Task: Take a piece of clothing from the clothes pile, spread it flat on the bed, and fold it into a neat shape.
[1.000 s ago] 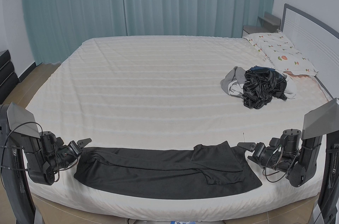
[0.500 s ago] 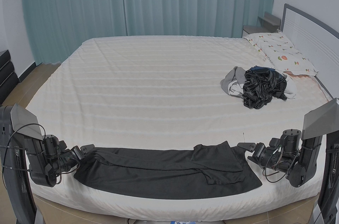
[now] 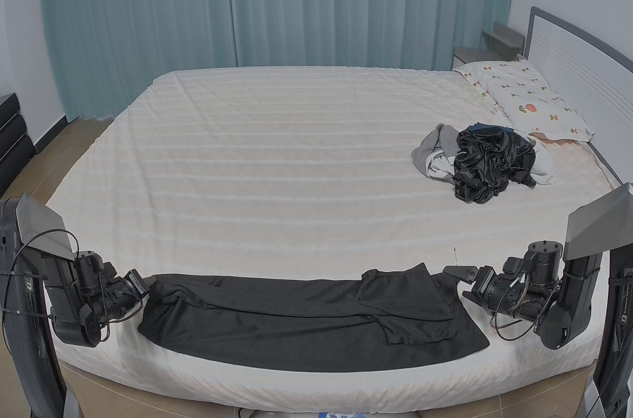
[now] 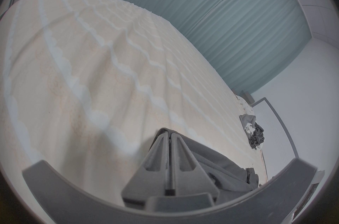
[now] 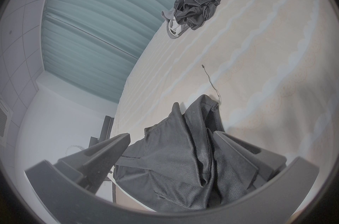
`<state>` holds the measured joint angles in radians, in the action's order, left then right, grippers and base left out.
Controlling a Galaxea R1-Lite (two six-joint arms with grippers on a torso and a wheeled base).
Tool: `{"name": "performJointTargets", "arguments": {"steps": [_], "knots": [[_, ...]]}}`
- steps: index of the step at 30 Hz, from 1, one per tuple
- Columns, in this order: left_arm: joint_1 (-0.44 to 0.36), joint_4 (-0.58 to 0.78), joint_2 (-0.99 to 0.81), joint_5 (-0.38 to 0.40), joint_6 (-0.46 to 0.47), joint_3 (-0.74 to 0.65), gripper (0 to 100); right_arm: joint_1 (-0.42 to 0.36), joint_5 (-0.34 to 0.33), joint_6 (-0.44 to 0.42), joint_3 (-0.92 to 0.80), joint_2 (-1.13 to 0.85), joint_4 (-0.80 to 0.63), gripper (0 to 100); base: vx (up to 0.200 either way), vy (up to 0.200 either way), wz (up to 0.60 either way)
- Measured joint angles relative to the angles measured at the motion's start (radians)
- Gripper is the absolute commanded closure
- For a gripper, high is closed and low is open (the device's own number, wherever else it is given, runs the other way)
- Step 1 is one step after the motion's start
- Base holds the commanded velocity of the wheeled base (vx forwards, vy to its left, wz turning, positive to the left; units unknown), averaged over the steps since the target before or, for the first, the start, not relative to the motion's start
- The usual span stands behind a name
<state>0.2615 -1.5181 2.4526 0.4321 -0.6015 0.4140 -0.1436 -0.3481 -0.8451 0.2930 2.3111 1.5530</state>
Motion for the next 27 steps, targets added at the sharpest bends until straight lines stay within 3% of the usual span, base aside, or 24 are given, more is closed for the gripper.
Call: {"name": "performJointTargets", "arguments": {"steps": [26,27], "knots": [[0.019,-0.015,-0.018,0.000,-0.029,0.078,100,-0.001,0.001,0.001,0.008,0.007,0.000,0,0.000,0.000,0.00],[0.019,-0.015,-0.017,0.000,-0.029,0.077,0,-0.001,0.001,0.001,0.010,0.010,0.000,0,0.000,0.000,0.00]]}}
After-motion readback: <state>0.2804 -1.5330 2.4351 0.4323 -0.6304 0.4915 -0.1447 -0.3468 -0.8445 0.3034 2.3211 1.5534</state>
